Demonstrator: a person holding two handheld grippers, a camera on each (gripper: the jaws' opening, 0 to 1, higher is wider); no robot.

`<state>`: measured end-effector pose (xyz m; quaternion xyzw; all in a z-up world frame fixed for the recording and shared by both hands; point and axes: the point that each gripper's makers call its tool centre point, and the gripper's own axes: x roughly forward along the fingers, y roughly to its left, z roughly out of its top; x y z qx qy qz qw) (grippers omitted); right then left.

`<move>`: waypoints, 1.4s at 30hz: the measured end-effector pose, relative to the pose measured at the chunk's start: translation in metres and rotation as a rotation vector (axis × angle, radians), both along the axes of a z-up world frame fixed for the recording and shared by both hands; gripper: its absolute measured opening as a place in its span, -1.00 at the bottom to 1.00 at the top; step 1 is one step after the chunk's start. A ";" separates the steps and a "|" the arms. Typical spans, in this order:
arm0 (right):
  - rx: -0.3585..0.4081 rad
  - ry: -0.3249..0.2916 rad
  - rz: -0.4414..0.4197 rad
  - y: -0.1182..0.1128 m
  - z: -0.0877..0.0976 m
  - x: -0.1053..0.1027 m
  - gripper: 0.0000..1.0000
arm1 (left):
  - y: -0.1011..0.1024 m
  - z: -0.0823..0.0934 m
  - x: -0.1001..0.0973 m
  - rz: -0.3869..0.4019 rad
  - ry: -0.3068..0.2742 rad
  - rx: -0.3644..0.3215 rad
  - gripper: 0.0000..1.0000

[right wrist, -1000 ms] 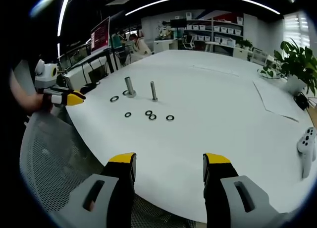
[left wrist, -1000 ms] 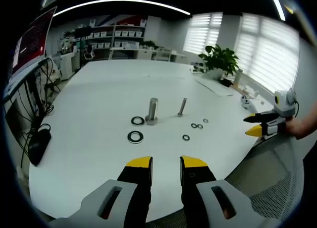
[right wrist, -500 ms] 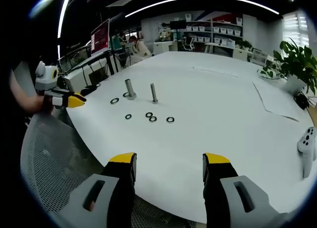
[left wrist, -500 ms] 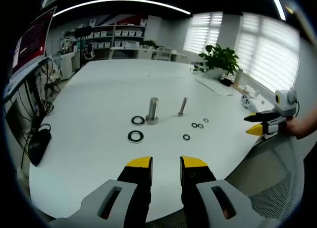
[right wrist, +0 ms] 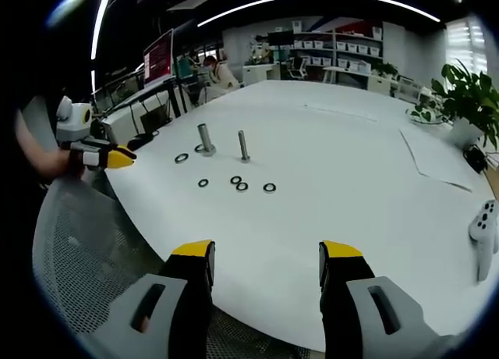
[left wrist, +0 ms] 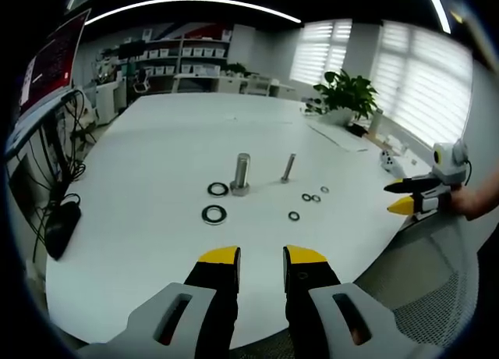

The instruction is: Place the washer onto the threaded stud by aligning its center hole with the stud, sliding it down to the base, and recovering from edge contact or off-axis alignment until the washer reaches the visible bottom stop.

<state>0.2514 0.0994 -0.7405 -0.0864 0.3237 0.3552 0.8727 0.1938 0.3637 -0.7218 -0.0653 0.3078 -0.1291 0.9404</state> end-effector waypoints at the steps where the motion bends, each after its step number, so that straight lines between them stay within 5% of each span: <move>1: 0.001 0.000 0.001 0.000 0.000 0.000 0.13 | 0.000 0.000 0.000 -0.001 0.002 0.001 -0.60; 42: 0.011 -0.003 -0.004 -0.001 0.002 0.001 0.14 | 0.009 0.003 0.001 0.036 0.029 -0.027 -0.60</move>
